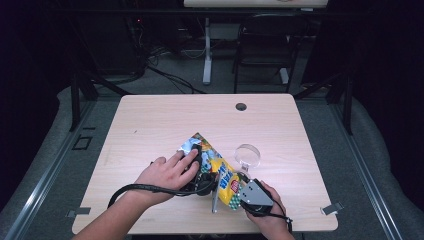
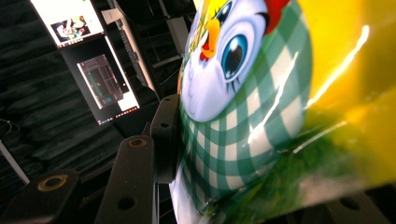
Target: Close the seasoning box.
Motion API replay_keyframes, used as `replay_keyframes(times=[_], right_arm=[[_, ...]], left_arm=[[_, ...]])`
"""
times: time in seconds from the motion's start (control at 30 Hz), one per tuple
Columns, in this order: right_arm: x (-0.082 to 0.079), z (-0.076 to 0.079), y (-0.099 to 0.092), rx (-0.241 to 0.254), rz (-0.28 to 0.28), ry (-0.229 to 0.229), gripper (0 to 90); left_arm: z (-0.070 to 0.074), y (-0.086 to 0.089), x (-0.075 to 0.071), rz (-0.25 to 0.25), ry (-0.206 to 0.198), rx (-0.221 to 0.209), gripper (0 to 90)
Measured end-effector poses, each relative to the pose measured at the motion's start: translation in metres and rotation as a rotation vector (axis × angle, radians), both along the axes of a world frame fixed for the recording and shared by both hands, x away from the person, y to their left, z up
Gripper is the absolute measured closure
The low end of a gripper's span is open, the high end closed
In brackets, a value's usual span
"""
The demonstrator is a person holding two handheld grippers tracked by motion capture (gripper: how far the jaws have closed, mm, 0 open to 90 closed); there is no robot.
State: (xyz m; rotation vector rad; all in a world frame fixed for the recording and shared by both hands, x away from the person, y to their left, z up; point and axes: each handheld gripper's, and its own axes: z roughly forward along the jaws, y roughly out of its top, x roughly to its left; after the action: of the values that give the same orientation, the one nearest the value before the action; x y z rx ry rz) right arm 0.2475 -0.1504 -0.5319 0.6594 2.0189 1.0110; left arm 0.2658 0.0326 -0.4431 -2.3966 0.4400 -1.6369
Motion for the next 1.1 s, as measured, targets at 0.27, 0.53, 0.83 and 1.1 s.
replay_keyframes(times=[0.27, 0.53, 0.83, 1.1], right_arm=[[-0.0002, 0.0001, 0.0002, 0.008, 0.004, 0.004, 71.2], [-0.0001, 0.0, -0.0006, 0.011, 0.005, 0.004, 71.2], [-0.0002, -0.0001, -0.0007, 0.003, -0.002, 0.006, 71.1], [-0.0005, -0.0004, -0.0003, 0.001, -0.001, 0.003, 71.1]], left_arm=[[0.0004, 0.0, -0.0005, -0.005, -0.007, 0.002, 60.5], [0.0014, -0.0013, -0.001, -0.009, -0.01, 0.007, 60.5], [0.0018, -0.0024, -0.0016, -0.01, -0.01, 0.015, 60.6], [0.0021, -0.003, -0.0017, -0.01, -0.008, 0.018, 60.7]])
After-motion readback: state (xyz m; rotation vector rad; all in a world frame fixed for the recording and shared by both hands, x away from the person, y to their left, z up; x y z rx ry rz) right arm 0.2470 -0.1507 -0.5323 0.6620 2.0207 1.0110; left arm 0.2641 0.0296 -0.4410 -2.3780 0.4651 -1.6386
